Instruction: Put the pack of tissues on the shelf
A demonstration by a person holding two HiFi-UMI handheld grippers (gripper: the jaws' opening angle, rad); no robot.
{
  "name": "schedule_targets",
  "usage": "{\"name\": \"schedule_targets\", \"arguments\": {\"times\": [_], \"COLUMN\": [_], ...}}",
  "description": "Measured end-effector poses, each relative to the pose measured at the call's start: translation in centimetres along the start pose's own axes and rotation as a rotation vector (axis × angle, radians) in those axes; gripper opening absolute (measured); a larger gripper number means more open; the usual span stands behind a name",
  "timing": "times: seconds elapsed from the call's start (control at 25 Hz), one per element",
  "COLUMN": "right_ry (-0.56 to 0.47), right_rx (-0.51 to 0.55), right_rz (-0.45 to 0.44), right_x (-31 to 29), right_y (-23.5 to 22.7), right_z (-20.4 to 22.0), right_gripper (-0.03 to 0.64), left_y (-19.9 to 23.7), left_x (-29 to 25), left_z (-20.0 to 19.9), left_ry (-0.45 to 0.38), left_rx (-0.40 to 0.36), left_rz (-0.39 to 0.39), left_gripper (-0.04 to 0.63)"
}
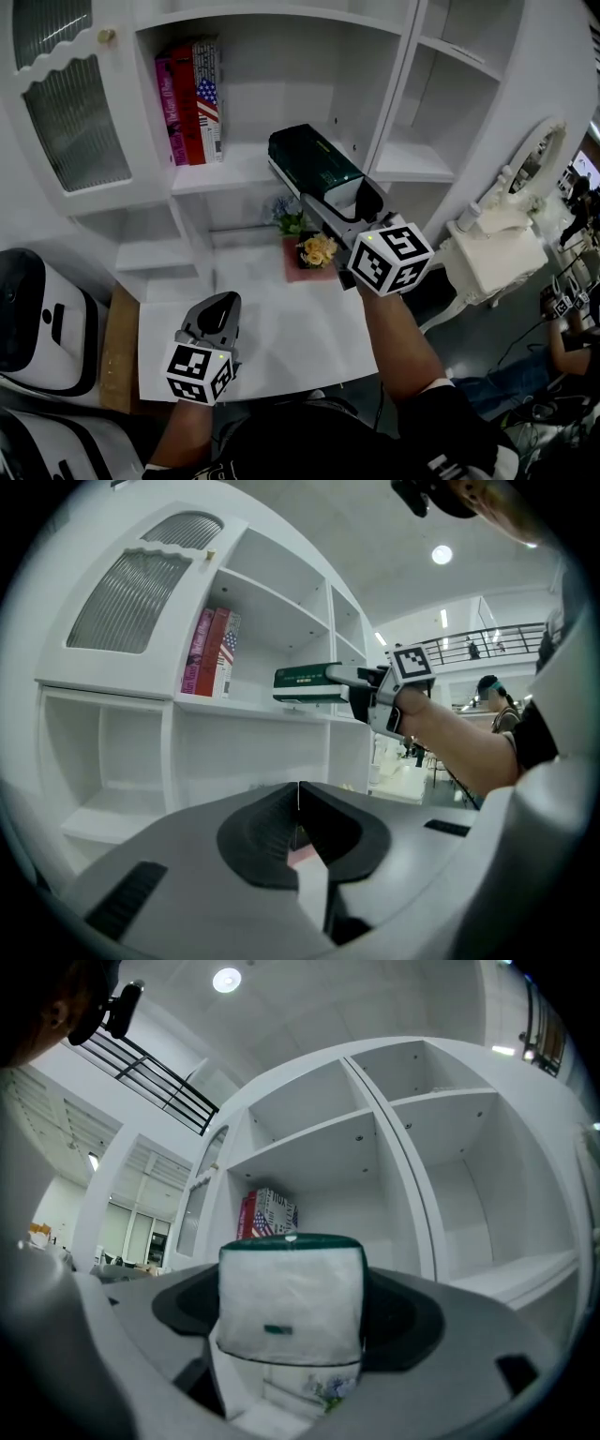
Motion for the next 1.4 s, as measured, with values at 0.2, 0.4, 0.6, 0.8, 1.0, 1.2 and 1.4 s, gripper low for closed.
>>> {"name": "schedule_targets", "arguments": {"times": [0.2, 0.4, 0.6, 0.8, 1.0, 1.2, 1.4], "right_ry": [0.016, 0.028, 0.044, 0.05, 0.066, 0.077, 0.127], "right_rx": [0.013, 0.014, 0.036, 0.051, 0.064, 0.076, 0.149], "right_rz": [0.004, 0.032, 0.074, 0.09, 0.126, 0.193, 0.221], "right_x": [-2.5, -5.4, -8.3, -10.4, -12.1, -12.6, -12.6], "right_y": [-1.0, -1.9, -2.4, -2.6, -2.9, -3.0, -2.3], "right_z": [-0.9, -1.3, -1.4, -1.6, -1.3, -0.7, 0.2], "right_gripper": [0.436, 0.436, 0.434, 0.434, 0.434, 0.434, 0.434], "left_y": [0.2, 0.5, 1.1, 1.8, 2.5, 2.6, 2.4], "left_x": [0.0, 0.2, 0.4, 0.9, 1.4, 2.0, 3.2], "left_z": [0.3, 0.4, 0.8, 1.2, 1.4, 1.6, 2.1], "left_ry": [0.008, 0.01, 0.017, 0.022, 0.026, 0.03, 0.032], "left_rx": [0.007, 0.007, 0.023, 0.037, 0.044, 0.052, 0.063], "left_rz": [-0.014, -0.028, -0.052, -0.079, -0.098, -0.104, -0.1], "left_gripper": [0.015, 0.015, 0.015, 0.015, 0.015, 0.015, 0.015]}}
Point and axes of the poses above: the fingertips, and each gripper's own axes: x backward along the fingers, y to its left, z out of its underside, the point moved 3 cm from there along x, backward along the fingers, and after that the axes turned 15 degrees about -x, right-handed, at the moved point
